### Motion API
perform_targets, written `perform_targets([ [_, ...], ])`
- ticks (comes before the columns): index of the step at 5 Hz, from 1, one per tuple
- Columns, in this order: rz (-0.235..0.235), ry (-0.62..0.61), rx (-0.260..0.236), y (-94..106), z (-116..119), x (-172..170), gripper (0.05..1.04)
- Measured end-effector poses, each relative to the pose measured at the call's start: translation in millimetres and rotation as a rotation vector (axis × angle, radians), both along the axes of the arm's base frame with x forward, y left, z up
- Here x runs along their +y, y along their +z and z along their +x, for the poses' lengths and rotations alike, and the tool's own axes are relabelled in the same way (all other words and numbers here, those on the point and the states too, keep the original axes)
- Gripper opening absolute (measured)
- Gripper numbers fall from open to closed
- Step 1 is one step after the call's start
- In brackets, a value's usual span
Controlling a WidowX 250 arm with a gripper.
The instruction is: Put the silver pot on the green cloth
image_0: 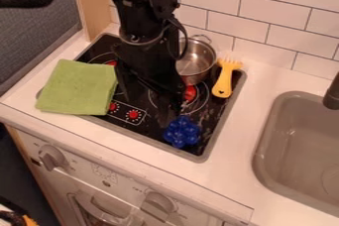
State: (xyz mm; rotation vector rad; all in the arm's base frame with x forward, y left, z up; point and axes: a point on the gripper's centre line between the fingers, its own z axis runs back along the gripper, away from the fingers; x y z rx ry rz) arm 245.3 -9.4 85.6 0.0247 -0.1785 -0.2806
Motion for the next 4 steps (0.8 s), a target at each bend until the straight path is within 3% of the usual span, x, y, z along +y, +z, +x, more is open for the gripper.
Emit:
perform_targets([
  [1, 0.000, 0.001, 0.022, -4.9, -1.2, -0.1, 1.001],
  [3, -0.001, 0.163, -0.021, 10.4, 57.3, 53.8, 1.001],
  [4, -0.012, 0.266, -0.018, 3.4, 85.8, 83.8, 1.001],
])
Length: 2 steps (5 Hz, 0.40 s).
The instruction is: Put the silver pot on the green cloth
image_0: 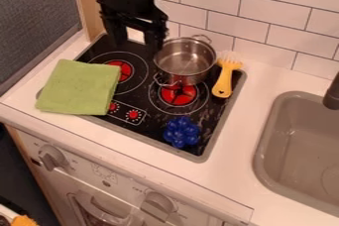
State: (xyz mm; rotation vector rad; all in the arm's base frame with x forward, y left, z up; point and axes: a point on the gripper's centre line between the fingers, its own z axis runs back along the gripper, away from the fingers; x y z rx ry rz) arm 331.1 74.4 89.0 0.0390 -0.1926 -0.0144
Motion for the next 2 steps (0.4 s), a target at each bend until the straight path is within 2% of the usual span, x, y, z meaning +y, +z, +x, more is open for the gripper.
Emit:
perform_targets([
  [1, -0.014, 0.063, 0.063, -33.9, 17.7, 11.1, 1.001],
  [2, -0.031, 0.112, 0.069, -51.5, 35.8, 17.7, 1.001],
])
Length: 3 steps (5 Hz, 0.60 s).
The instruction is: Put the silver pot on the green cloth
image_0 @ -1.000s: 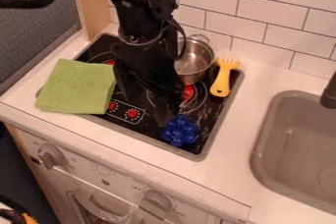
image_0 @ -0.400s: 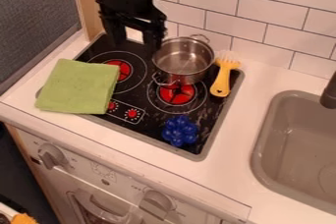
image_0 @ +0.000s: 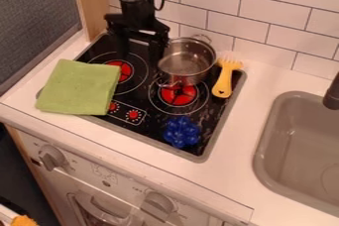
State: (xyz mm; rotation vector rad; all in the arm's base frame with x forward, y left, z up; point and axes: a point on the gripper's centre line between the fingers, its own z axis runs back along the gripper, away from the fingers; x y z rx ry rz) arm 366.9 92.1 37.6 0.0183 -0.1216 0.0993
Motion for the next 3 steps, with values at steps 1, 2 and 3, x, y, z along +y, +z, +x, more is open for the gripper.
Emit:
perform_targets([
  [1, -0.036, 0.054, 0.028, -20.4, 7.3, -2.3, 1.001],
  [2, -0.044, 0.057, 0.024, -26.2, 17.5, -7.8, 1.001],
  [3, -0.025, 0.054, 0.028, -27.4, 20.0, -8.2, 0.948],
])
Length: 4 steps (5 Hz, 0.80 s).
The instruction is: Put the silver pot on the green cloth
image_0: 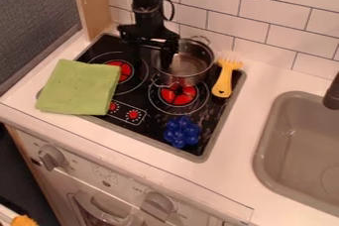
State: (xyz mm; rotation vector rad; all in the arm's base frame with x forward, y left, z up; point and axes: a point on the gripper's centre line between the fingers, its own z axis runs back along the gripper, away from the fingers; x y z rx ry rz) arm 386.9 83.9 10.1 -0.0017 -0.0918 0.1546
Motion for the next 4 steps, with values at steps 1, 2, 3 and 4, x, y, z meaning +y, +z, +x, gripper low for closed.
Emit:
perform_targets([
  [1, 0.014, -0.035, -0.002, -1.9, 0.1, -3.1, 0.669],
  [2, 0.021, -0.092, -0.001, 2.2, -2.0, -16.9, 0.371],
  [3, 0.056, -0.106, -0.061, 37.3, 4.6, -19.6, 0.153],
  [4, 0.047, -0.081, -0.141, 71.3, 6.5, -13.1, 0.065],
])
